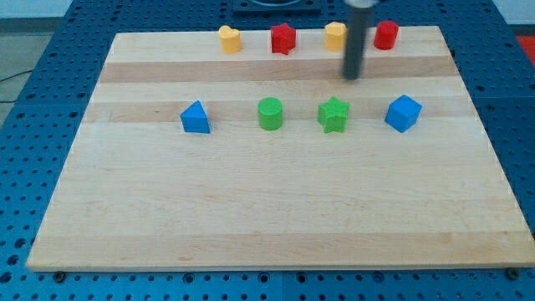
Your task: Move the blue cube to the bottom right of the red star
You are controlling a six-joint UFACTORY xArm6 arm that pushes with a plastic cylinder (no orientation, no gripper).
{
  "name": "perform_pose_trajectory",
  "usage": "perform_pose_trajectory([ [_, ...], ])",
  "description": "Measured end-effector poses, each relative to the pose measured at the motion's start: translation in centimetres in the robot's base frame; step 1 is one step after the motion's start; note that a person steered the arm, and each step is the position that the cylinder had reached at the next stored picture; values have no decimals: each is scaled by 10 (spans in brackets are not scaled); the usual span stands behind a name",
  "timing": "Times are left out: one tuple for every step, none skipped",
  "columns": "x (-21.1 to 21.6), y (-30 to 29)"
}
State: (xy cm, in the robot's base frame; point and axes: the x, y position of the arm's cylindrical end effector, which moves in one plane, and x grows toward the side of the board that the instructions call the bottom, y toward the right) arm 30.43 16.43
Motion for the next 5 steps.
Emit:
perform_pose_trajectory([
  [48, 87],
  [110, 87],
  [133, 30],
  [111, 39],
  [94, 46],
])
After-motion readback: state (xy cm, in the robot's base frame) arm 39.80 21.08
